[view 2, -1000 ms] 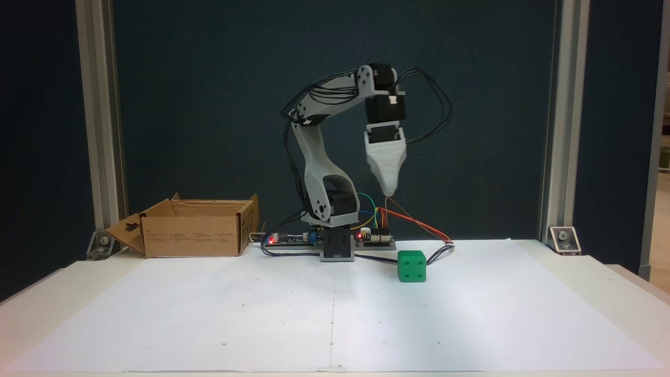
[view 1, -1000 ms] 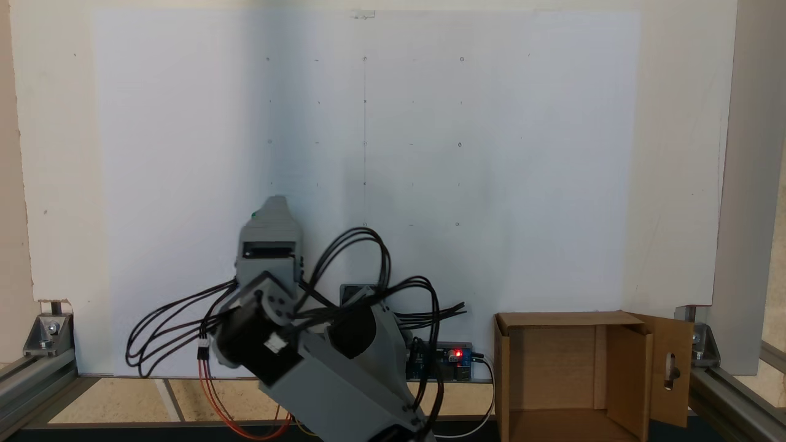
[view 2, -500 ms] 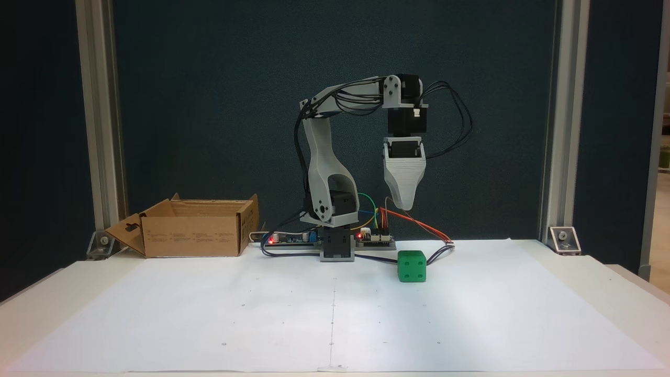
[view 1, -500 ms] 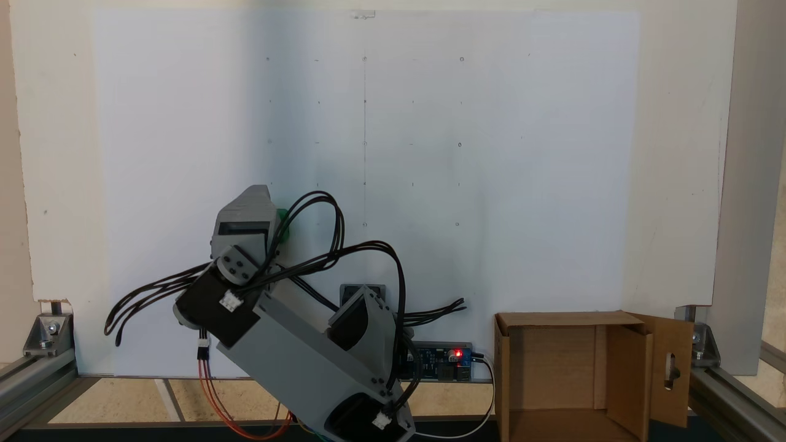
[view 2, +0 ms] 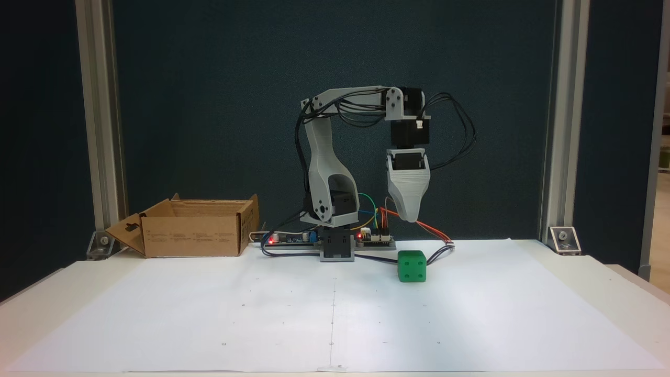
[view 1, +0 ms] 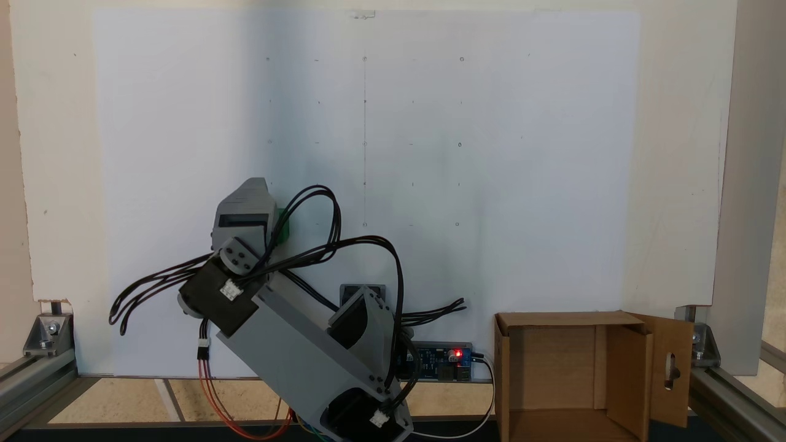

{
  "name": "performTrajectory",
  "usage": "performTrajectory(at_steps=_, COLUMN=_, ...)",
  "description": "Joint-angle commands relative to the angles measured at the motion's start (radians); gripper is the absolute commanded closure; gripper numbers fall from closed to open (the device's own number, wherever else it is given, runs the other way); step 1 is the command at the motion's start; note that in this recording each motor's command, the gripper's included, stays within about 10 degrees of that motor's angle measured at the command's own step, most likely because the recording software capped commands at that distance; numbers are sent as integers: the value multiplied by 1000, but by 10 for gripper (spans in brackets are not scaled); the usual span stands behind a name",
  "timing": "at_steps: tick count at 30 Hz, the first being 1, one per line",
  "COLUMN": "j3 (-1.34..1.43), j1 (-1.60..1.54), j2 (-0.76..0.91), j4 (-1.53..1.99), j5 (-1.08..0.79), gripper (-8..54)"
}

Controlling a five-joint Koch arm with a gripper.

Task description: Grasp a green dice and put it in the bin.

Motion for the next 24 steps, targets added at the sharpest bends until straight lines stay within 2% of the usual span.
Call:
performTrajectory(at_steps=1, j3=-25, j1=-3, j2=8, j4=-20, j5=84, gripper=1)
performTrajectory(at_steps=12, j3=-26, j1=-11, j2=-54, j4=-8, j5=86, gripper=-13)
performTrajectory(at_steps=18, j3=-25, j1=-12, j2=-52, j4=-18, j5=92, gripper=6)
performTrajectory(at_steps=24, j3=-9, j1=-23, j2=-46, j4=8, j5=224, gripper=16)
